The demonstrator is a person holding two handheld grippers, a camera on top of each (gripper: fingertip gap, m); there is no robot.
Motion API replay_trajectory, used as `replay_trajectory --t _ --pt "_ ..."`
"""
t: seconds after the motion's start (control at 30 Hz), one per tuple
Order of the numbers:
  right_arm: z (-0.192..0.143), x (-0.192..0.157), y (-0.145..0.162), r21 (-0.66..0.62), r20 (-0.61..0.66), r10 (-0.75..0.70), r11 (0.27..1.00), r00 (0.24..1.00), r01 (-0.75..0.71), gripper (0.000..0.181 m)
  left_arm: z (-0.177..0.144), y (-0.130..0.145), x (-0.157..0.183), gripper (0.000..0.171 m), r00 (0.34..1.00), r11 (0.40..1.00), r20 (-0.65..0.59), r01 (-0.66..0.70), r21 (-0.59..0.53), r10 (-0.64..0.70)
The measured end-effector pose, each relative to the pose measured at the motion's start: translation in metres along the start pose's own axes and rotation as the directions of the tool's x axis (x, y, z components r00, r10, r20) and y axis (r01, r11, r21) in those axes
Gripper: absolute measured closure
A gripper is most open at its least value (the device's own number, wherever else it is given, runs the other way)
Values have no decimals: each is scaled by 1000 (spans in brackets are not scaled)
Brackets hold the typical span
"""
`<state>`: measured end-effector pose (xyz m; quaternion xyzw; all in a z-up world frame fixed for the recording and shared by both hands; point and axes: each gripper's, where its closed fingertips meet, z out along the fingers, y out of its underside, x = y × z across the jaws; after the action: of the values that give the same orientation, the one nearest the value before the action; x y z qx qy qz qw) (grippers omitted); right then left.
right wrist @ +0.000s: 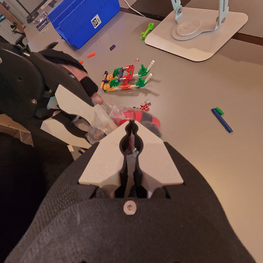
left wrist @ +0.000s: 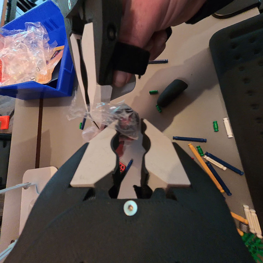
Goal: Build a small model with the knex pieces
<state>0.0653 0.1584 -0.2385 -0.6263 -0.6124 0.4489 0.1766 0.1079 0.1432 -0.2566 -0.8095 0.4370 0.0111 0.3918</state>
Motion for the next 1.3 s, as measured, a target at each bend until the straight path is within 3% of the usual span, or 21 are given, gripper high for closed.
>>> replay_trajectory --t 0.1,0.27,0.37,0.5,0.6,0.7,0.8,0.93,1.0,1.13,1.3 --pt "1 4 -1 0 -36 1 1000 999 -1 181 2 -7 6 171 1000 999 6 -20 44 20" --pt "3 24 6 3 -125 19 1000 992 -18 181 2 -6 12 171 1000 999 25 1 43 -2" --pt "8 30 12 -11 -149 20 1000 989 -22 181 1 -8 15 171 996 998 65 -67 20 66" --pt "12 43 17 -5 -200 34 999 979 -36 181 1 -2 10 171 995 1000 95 -8 24 6" --pt "14 36 15 -29 -158 31 999 987 -36 181 -3 2 7 171 987 989 110 110 100 -121" --pt "14 21 20 -71 -91 0 997 996 -7 181 -2 38 10 167 954 958 83 286 20 -287" --pt "13 6 26 -58 17 18 998 1000 -17 160 -11 56 14 162 928 930 60 368 17 -369" --pt "-2 21 21 44 79 188 980 979 -192 135 -16 84 19 160 890 888 28 456 -59 -456" --pt "-5 37 24 51 63 244 968 968 -247 137 -16 88 28 152 873 872 -26 484 -73 -487" --pt "23 39 45 -124 114 297 951 948 -283 130 -15 86 32 129 834 838 -78 544 -56 -546" --pt "41 30 43 -183 125 222 963 967 -197 126 -30 76 27 129 813 814 -95 580 41 -574"
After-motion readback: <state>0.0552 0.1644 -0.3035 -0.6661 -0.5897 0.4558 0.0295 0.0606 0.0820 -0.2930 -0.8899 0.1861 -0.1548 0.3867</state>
